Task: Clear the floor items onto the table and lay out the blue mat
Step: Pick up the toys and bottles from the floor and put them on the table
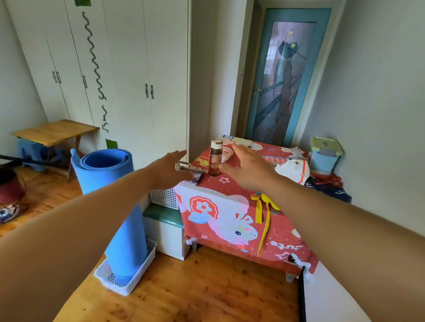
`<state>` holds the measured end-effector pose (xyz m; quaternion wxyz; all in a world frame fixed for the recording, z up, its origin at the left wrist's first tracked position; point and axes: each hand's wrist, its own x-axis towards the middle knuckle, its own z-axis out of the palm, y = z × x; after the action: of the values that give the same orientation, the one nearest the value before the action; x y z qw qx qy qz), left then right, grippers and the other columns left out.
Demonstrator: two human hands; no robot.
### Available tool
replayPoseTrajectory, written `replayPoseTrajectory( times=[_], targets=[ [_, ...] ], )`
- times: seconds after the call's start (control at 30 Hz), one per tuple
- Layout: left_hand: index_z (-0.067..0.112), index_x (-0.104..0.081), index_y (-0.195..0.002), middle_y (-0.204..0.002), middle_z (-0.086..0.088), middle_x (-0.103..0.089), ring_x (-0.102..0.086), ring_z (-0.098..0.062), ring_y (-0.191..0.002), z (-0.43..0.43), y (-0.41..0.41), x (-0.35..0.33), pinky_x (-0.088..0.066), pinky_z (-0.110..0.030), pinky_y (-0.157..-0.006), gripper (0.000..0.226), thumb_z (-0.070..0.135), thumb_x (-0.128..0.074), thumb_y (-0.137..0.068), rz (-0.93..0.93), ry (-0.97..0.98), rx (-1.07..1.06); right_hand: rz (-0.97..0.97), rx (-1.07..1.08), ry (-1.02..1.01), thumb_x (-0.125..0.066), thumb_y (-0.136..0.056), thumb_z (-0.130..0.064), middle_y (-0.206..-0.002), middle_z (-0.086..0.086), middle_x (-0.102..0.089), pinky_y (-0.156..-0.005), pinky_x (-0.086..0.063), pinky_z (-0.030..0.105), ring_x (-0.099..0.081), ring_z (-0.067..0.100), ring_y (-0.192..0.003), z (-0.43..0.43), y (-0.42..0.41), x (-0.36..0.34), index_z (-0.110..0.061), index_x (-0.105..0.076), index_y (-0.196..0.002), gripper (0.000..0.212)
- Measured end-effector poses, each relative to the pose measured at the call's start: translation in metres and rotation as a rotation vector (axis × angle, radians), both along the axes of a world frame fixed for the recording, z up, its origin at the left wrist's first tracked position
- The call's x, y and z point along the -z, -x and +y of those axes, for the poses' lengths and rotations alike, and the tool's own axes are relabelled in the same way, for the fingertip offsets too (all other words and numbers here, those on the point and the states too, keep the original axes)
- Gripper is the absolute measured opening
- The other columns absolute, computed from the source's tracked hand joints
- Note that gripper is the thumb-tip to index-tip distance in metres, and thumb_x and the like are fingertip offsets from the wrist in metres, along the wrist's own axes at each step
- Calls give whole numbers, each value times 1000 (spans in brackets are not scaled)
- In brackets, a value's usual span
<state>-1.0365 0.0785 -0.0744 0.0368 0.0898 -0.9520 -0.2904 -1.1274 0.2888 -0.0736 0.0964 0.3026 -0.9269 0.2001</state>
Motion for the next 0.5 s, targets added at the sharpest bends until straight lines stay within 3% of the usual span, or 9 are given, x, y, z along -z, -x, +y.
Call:
replayPoseTrajectory(
  times=[0.1,0.17,0.2,0.23,0.27,0.3,0.33,0.43,0.5],
  targets=[
    [22,-15,-147,-157,-1,-13,-14,-18,-144,-27,-28,9,-14,-33,-116,78,37,-60,-85,-5,-3,-17,-43,-29,-12,-47,-82,-66,-143,0,-43,-97,-42,45,-42,25,-127,-29,-24,7,-24,-35,-137,70],
    [20,-19,-146,-156,-2,-17,-22,-16,-141,-46,-48,13,-20,-25,-111,73,34,-59,-87,-8,-8,-17,-32,-35,-9,-47,-83,-65,-145,3,-40,-99,-39,40,-40,28,-130,-53,-39,13,-20,-37,-136,70],
    [20,-25,-144,-153,-2,-26,-37,-10,-133,-56,-58,16,-29,-17,-103,68,30,-59,-87,2,-28,-9,-36,-42,0,-47,-84,-65,-146,4,-40,-98,-38,38,-39,28,-130,-64,-48,16,-19,-38,-136,70],
    [21,-31,-142,-144,-1,-39,-54,0,-112,-71,-72,23,-36,-6,-86,62,25,-60,-87,11,-61,-3,-59,-50,5,-48,-84,-64,-148,4,-38,-99,-36,37,-38,28,-132,-81,-60,23,-19,-36,-138,72],
    [22,-33,-141,-133,2,-47,-61,9,-85,-86,-82,31,-40,-1,-68,61,20,-60,-86,21,-98,-1,-80,-54,19,-48,-84,-64,-149,4,-36,-99,-35,36,-36,27,-133,-97,-72,31,-18,-34,-141,74],
    [25,-31,-141,-127,4,-49,-61,6,-71,-101,-93,38,-41,-2,-57,62,17,-60,-86,20,-129,-4,-86,-67,35,-49,-85,-62,-149,6,-36,-98,-34,34,-36,28,-134,-113,-83,39,-17,-34,-141,74],
    [28,-29,-142,-131,3,-48,-60,1,-77,-118,-105,47,-43,-6,-62,65,19,-61,-86,-2,-136,-19,-96,-79,51,-51,-85,-60,-148,8,-38,-96,-33,32,-37,28,-133,-132,-96,49,-15,-35,-139,72],
    [30,-18,-145,-153,-4,-25,-37,-26,-131,-160,-129,76,-36,-33,-102,74,36,-61,-85,-100,-43,-62,-174,-89,42,-51,-86,-58,-153,6,-30,-105,-30,34,-35,26,-135,-178,-121,78,-15,-29,-145,76],
    [27,-14,-147,-156,-2,-17,-25,-26,-140,-174,-139,94,-28,-37,-109,77,39,-60,-86,-127,-49,-62,-201,-92,27,-49,-86,-60,-155,3,-27,-108,-28,35,-32,24,-138,-194,-131,96,-18,-26,-147,78]
  ],
)
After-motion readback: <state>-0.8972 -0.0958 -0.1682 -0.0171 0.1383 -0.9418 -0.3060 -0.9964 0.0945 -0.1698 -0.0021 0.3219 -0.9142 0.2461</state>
